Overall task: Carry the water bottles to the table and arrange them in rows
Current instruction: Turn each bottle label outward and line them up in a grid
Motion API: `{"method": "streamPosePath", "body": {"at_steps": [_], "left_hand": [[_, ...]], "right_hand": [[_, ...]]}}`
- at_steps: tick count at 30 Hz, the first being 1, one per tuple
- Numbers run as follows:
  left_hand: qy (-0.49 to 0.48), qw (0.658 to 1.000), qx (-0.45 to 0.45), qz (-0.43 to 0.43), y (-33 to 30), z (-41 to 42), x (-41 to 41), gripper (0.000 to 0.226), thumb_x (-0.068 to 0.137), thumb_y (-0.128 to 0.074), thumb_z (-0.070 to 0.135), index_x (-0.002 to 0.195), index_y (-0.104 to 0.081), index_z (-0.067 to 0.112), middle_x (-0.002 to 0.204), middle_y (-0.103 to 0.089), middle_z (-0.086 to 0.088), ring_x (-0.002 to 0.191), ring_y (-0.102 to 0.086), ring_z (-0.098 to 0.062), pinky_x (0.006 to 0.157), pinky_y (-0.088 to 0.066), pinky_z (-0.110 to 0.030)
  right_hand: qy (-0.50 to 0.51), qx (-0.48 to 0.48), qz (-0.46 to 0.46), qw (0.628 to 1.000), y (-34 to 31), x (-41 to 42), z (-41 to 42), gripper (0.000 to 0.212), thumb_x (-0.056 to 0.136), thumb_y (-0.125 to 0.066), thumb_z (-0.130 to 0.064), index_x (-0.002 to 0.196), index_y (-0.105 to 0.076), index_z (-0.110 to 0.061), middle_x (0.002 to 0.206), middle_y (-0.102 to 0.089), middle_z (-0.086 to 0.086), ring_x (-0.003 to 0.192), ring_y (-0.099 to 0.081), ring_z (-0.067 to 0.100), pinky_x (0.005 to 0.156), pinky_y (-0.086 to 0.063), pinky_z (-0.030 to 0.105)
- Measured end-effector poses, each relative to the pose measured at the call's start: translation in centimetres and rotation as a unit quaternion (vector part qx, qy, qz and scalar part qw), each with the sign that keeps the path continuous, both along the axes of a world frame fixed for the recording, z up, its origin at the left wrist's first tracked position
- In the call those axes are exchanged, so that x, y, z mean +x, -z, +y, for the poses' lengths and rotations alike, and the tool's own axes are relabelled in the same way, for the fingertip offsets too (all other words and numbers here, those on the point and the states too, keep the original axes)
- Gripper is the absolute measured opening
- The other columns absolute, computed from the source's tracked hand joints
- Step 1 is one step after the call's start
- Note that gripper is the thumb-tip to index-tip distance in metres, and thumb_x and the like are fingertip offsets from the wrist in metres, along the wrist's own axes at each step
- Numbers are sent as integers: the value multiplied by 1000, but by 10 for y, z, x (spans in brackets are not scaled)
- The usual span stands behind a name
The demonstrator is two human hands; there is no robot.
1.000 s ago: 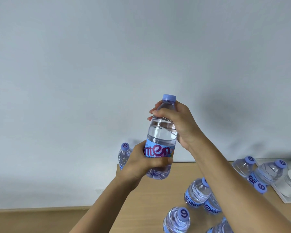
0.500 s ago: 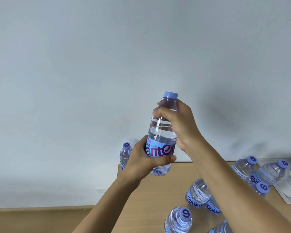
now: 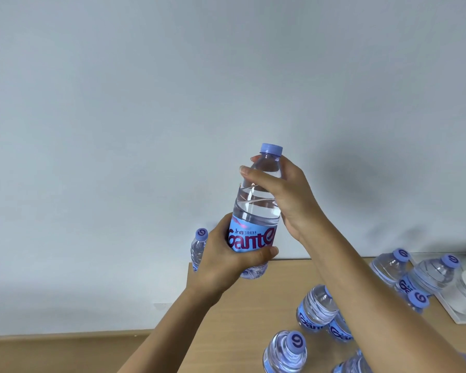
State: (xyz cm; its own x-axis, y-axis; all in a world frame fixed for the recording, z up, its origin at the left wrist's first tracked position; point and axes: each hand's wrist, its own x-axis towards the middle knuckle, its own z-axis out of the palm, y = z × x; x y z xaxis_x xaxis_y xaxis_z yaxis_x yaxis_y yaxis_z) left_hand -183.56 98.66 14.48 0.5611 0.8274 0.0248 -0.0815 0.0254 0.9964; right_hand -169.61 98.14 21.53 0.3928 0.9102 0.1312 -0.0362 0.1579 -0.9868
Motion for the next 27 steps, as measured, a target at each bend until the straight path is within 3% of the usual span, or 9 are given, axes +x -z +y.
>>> {"method": "streamPosePath", "body": {"at_steps": [6, 10, 16, 20, 24, 27], "left_hand": [[-24, 999, 31, 9, 5, -3, 0, 58, 54, -92, 23, 103, -62, 22, 89, -72, 1, 78, -71, -16, 64, -55, -22], [23, 999, 28, 22, 5, 0, -3, 55, 60, -90, 15, 106, -60, 16, 87, -72, -2, 76, -71, -16, 62, -56, -22], [87, 996, -1, 33, 6, 7, -6, 52, 65, -87, 8, 106, -56, 10, 82, -69, -8, 67, -67, -18, 59, -51, -24], [101, 994, -15, 32, 12, 9, -9, 54, 63, -86, 10, 108, -56, 10, 85, -70, -10, 73, -68, -19, 61, -52, -24], [84, 996, -18, 40, 19, 12, -12, 59, 59, -86, 16, 110, -58, 9, 87, -72, -5, 78, -70, -16, 66, -54, -22], [70, 996, -32, 38, 25, 14, -14, 57, 58, -85, 18, 107, -60, 4, 82, -72, -4, 72, -68, -15, 62, -52, -21]], "right_hand": [[37, 16, 15, 999, 4, -9, 3, 19, 67, -78, -14, 77, -62, -18, 70, -65, 0, 63, -66, 16, 54, -53, 23], [-3, 2, 20, 1000, 0, -5, 5, 19, 61, -76, -16, 74, -63, -20, 71, -66, 2, 66, -67, 20, 55, -54, 28], [-52, -5, 36, 998, 1, 1, 10, 26, 55, -79, -18, 77, -66, -19, 76, -68, 7, 76, -69, 30, 70, -55, 40], [-67, -16, 47, 997, 7, 1, 14, 28, 50, -81, -23, 75, -68, -21, 79, -68, 9, 79, -70, 31, 74, -55, 42], [-71, -33, 36, 996, 15, -1, 19, 26, 63, -83, -20, 84, -67, -19, 79, -71, 6, 82, -72, 31, 77, -57, 42], [-74, -54, 13, 996, 17, -4, 22, 35, 69, -82, -32, 93, -63, -16, 86, -71, 6, 85, -72, 28, 79, -58, 41]]}}
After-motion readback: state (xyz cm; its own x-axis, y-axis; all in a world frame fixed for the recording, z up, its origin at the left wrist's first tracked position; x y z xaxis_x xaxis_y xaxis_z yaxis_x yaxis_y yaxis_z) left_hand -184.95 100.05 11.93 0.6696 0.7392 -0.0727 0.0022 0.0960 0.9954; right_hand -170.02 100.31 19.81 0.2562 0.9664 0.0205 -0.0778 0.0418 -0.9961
